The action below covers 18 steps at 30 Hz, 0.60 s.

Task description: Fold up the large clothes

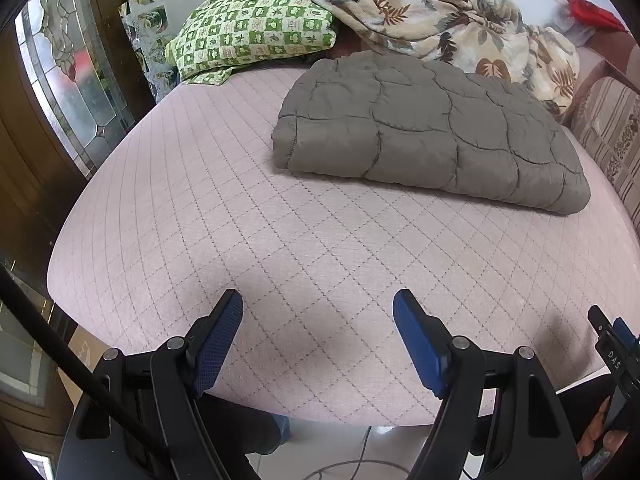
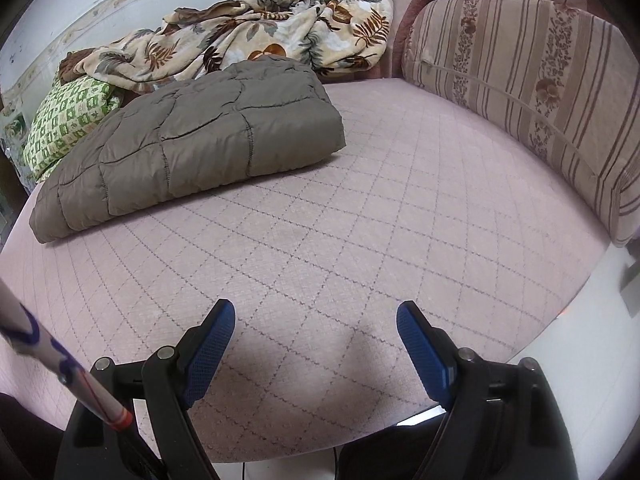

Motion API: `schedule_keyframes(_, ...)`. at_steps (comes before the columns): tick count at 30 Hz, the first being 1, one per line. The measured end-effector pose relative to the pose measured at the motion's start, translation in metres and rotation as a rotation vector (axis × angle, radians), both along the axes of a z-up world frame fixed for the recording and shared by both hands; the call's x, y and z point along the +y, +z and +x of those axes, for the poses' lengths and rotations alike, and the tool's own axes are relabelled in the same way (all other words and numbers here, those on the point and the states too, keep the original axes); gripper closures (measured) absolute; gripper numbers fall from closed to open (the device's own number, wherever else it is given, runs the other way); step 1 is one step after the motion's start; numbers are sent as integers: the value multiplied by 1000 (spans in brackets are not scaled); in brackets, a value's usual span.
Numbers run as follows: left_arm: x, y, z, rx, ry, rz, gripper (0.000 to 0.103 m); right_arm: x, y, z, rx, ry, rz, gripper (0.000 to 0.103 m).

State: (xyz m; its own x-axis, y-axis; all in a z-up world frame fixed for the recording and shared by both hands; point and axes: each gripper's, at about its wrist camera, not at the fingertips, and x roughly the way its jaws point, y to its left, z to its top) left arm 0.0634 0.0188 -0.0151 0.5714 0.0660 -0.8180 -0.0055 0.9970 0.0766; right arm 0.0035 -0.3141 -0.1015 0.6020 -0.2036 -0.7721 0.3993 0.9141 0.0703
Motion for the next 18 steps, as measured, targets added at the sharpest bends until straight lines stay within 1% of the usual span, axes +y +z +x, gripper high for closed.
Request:
schedule_keyframes(9,5,-14,13,35,13,4,26,0,-5,4,12,2,16,16)
schedule_keyframes(14,15,-22,36,53,33,-23,26,-1,-4,19,23,20,28,16)
schedule_keyframes(18,34,-25,62,43,83,-44,26,-1,2,41,20,34,24,15)
